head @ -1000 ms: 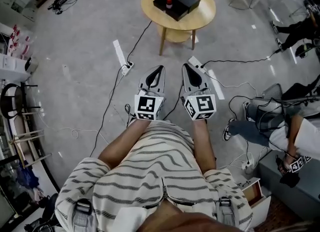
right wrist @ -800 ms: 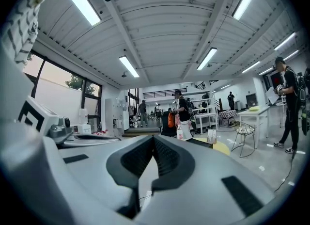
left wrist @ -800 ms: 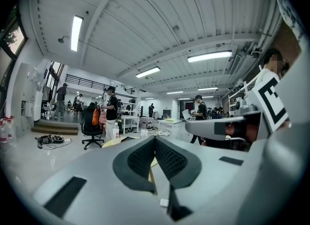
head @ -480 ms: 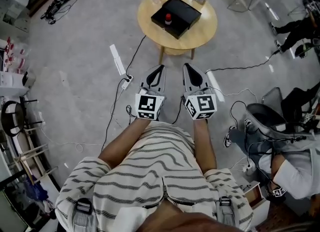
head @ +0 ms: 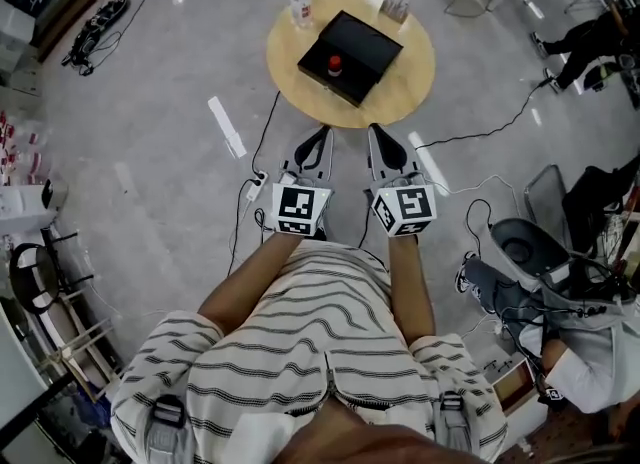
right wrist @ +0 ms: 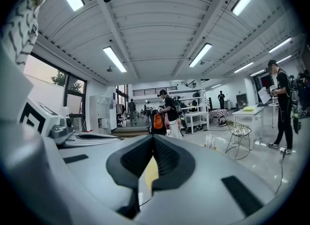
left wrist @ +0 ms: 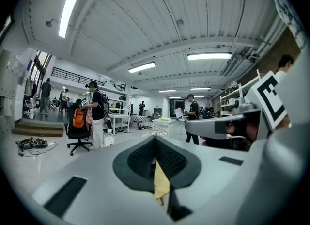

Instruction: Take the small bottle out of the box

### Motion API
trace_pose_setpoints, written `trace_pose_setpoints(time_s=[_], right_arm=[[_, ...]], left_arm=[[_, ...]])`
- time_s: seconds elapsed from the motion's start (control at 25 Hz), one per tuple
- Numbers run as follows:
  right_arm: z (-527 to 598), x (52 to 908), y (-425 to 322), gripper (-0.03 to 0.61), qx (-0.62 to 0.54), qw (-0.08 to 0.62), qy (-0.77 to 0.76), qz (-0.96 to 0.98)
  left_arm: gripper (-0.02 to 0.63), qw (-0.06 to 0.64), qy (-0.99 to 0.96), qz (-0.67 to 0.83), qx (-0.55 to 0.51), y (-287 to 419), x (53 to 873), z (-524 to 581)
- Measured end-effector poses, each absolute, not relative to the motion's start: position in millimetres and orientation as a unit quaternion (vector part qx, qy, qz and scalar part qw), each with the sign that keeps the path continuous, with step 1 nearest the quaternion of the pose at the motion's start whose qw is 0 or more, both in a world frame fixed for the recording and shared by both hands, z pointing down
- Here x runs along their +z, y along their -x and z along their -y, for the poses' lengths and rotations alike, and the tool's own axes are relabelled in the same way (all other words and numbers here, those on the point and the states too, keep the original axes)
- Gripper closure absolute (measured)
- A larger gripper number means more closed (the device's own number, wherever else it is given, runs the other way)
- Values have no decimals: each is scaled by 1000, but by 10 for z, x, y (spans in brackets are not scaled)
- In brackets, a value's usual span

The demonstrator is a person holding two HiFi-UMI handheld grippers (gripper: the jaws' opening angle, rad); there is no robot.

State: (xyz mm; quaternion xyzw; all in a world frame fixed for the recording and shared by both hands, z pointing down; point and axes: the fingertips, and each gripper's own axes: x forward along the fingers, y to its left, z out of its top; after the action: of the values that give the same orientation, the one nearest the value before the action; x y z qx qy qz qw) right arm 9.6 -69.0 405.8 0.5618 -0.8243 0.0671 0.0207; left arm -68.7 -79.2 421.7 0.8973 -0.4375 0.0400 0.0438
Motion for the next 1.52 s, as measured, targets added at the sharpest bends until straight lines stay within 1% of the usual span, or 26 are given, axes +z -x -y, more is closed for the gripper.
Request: trace_pose_setpoints(time_s=[0.56, 1.24, 1.52], right_arm=[[1172, 4153, -10, 568, 86, 34, -571, 816], [1818, 4322, -612, 568, 95, 37, -512, 853], [1998, 4492, -776, 568, 110, 43, -484, 867]], left_arm=[[592, 63, -904, 420, 54, 728, 4376, 1304], [592, 70, -866, 489, 71, 176, 4599, 1894], [592, 82, -843, 526, 85, 90, 4742, 2091]])
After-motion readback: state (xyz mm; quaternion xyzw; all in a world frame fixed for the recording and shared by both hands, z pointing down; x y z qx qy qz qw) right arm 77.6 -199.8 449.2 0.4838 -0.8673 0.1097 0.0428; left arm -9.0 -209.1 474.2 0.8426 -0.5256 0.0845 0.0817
